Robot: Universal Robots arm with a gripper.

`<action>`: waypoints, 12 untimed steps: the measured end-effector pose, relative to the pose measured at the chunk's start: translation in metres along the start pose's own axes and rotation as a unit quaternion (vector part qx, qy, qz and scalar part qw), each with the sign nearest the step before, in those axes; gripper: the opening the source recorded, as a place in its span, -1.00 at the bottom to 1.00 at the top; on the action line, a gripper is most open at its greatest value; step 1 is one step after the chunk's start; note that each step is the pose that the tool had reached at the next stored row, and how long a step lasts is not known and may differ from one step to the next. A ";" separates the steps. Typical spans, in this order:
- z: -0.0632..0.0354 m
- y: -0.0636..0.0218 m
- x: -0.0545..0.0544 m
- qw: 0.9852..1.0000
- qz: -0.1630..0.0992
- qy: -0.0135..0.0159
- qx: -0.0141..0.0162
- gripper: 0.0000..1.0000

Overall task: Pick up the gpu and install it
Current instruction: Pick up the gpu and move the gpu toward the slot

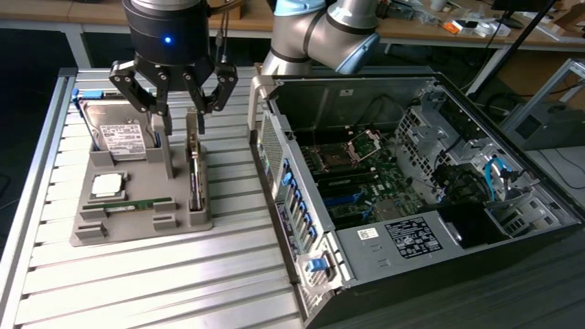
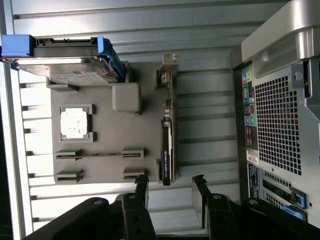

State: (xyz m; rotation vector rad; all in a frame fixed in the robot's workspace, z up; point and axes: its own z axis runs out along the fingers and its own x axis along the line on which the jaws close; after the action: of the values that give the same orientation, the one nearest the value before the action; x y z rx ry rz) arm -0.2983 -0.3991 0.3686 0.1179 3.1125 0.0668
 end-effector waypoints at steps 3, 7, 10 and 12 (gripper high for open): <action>0.0005 0.0000 0.000 1.000 0.000 0.000 0.000 -0.04; 0.0014 -0.0001 0.000 1.000 0.000 0.000 0.000 -0.04; 0.0020 -0.0001 0.000 1.000 0.000 0.000 0.000 -0.04; 0.0024 -0.0001 0.000 1.000 0.000 0.000 0.000 -0.04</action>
State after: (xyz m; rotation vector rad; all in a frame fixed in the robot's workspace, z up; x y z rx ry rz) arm -0.2983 -0.3991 0.3661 0.1179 3.1125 0.0667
